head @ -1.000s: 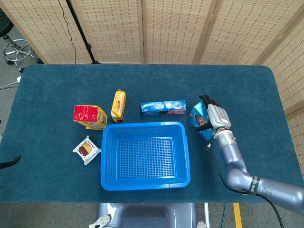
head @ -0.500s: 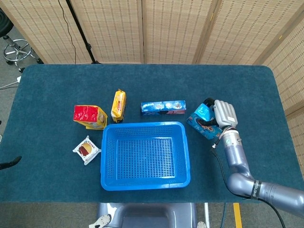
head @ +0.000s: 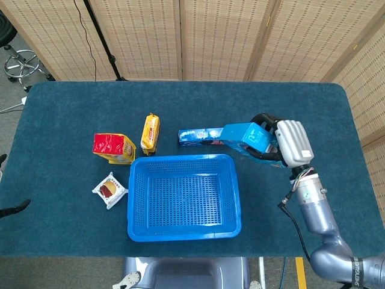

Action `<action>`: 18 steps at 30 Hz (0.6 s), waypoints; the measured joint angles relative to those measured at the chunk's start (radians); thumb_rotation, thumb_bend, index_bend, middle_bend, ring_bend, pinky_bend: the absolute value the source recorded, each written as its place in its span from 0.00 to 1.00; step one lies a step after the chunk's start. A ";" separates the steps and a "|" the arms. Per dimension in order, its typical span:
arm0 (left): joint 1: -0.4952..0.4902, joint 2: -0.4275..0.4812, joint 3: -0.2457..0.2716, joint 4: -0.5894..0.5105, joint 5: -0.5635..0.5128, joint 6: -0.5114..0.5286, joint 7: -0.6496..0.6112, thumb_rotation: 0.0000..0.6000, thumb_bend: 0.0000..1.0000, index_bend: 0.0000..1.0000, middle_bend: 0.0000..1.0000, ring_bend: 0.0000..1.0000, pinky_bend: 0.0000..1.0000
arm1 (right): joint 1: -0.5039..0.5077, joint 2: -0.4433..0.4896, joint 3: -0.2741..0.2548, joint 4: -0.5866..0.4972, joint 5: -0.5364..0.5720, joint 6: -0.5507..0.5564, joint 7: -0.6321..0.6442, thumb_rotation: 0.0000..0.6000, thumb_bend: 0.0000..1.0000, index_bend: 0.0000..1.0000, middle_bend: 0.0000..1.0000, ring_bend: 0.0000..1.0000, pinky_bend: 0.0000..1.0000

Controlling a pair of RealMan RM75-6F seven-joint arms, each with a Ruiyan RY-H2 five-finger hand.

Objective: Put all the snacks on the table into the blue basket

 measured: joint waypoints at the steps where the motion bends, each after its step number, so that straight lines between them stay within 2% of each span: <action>1: 0.000 -0.001 0.000 0.000 0.000 0.000 0.002 1.00 0.00 0.00 0.00 0.00 0.00 | -0.004 0.005 -0.001 -0.023 -0.024 -0.003 0.023 1.00 0.36 0.52 0.63 0.56 0.72; 5: -0.001 -0.001 0.001 -0.001 -0.004 -0.002 0.001 1.00 0.00 0.00 0.00 0.00 0.00 | -0.002 0.008 -0.010 -0.077 -0.070 -0.039 0.062 1.00 0.36 0.52 0.63 0.57 0.72; 9: 0.000 0.001 -0.001 0.000 -0.011 -0.005 -0.007 1.00 0.00 0.00 0.00 0.00 0.00 | 0.021 -0.024 -0.032 -0.135 -0.117 -0.073 0.037 1.00 0.36 0.52 0.63 0.57 0.72; 18: 0.000 0.008 0.001 0.004 -0.011 -0.013 -0.025 1.00 0.00 0.00 0.00 0.00 0.00 | 0.075 -0.167 -0.108 -0.169 -0.119 -0.091 -0.194 1.00 0.36 0.52 0.63 0.57 0.72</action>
